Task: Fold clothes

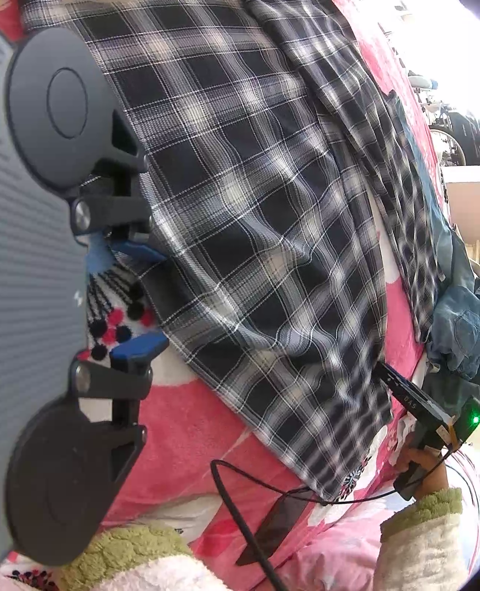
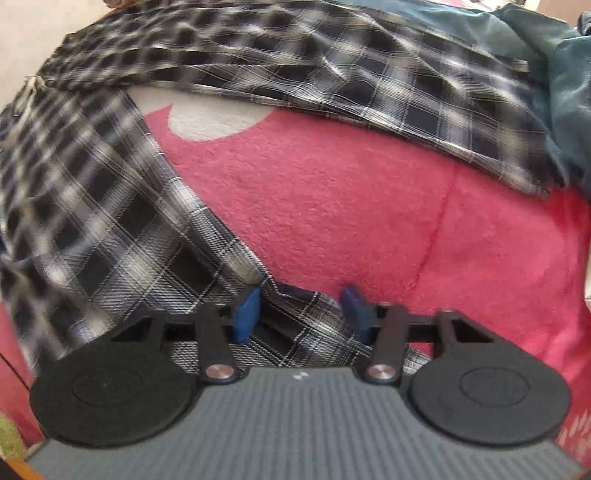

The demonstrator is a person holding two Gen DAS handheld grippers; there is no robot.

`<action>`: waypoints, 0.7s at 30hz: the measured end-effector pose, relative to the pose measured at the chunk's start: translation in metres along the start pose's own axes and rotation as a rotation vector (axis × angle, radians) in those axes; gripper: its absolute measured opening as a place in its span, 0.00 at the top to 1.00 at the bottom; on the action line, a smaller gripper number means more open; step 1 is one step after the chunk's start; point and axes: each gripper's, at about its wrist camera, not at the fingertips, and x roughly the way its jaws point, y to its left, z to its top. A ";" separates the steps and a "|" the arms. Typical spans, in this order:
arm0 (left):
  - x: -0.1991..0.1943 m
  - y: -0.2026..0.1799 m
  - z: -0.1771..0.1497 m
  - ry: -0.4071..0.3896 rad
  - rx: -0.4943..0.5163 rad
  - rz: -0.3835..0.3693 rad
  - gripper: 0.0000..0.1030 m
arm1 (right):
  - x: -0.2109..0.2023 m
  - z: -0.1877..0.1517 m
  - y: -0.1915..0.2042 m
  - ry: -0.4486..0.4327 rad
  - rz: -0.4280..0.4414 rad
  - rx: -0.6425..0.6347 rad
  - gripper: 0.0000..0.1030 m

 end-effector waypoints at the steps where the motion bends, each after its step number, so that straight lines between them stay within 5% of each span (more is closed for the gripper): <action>1: 0.000 0.000 0.000 0.000 0.000 0.000 0.56 | -0.004 -0.001 0.002 -0.022 -0.010 -0.002 0.94; 7: 0.002 -0.001 -0.002 -0.001 0.007 0.003 0.56 | -0.021 -0.015 0.001 -0.174 -0.122 0.093 1.00; 13: 0.002 -0.001 -0.002 0.000 0.008 0.006 0.56 | -0.013 -0.029 -0.015 -0.214 -0.195 0.223 0.98; 18: 0.003 -0.002 -0.003 -0.001 0.014 0.008 0.54 | -0.032 -0.025 -0.019 -0.327 -0.040 0.369 0.92; 21: 0.004 -0.003 -0.003 0.000 0.018 0.009 0.53 | -0.028 -0.013 -0.011 -0.338 0.045 0.381 0.68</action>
